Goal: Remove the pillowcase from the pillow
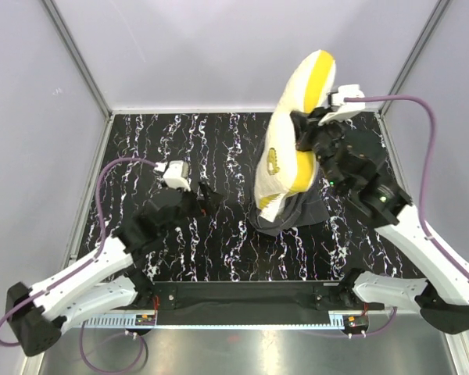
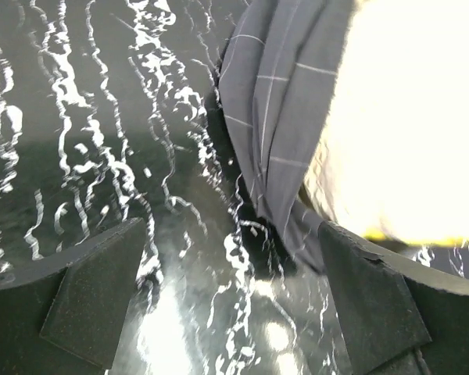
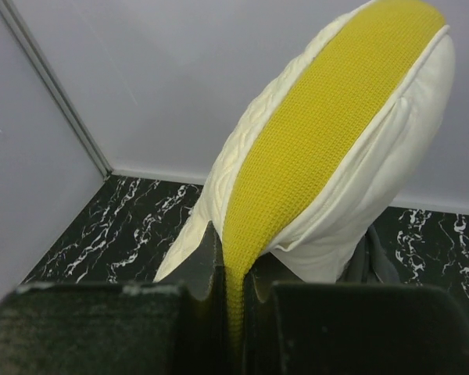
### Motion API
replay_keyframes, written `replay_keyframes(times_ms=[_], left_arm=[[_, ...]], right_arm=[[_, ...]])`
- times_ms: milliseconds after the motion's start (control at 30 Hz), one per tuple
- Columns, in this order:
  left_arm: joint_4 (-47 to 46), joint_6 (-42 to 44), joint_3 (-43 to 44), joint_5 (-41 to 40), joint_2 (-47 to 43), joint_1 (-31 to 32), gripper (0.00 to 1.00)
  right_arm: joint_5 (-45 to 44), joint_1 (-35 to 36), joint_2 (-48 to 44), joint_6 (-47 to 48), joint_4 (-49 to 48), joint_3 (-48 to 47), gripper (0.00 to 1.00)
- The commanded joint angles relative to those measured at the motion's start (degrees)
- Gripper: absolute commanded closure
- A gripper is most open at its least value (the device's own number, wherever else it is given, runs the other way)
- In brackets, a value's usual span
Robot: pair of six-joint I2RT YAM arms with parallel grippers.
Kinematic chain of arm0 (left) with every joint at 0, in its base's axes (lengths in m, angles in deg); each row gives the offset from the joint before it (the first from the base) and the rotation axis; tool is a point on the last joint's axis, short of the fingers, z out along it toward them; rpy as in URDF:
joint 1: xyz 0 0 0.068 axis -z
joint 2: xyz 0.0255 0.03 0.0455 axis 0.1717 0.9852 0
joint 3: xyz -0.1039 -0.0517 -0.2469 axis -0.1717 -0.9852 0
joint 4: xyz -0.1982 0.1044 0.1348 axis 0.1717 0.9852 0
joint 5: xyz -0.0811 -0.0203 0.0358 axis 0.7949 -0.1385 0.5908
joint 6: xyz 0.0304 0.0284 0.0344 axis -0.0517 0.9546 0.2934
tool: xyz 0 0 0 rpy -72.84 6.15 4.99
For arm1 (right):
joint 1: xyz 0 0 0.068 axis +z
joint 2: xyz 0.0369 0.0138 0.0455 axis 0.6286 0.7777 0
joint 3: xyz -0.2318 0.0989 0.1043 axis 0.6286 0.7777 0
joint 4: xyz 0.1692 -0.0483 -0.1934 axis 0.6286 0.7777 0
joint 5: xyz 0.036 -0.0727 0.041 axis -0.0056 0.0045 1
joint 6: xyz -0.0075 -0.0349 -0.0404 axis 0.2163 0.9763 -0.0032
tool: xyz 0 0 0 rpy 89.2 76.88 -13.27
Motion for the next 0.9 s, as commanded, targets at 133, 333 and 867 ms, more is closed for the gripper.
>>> replay_keyframes(times_ms=[133, 333, 867], left_arm=[[0.5, 0.8, 5.8, 5.8, -10.9, 0.0, 0.01], [2.1, 4.1, 13.3, 13.3, -10.6, 0.0, 0.01], [3.9, 3.1, 10.2, 10.5, -4.8, 1.0, 0.01]], right_arm=[[8.6, 0.0, 5.8, -5.5, -6.8, 6.4, 1.0], [11.6, 0.0, 15.3, -10.3, -6.5, 7.9, 1.0], [5.3, 3.9, 35.3, -19.6, -3.6, -4.9, 1.0]])
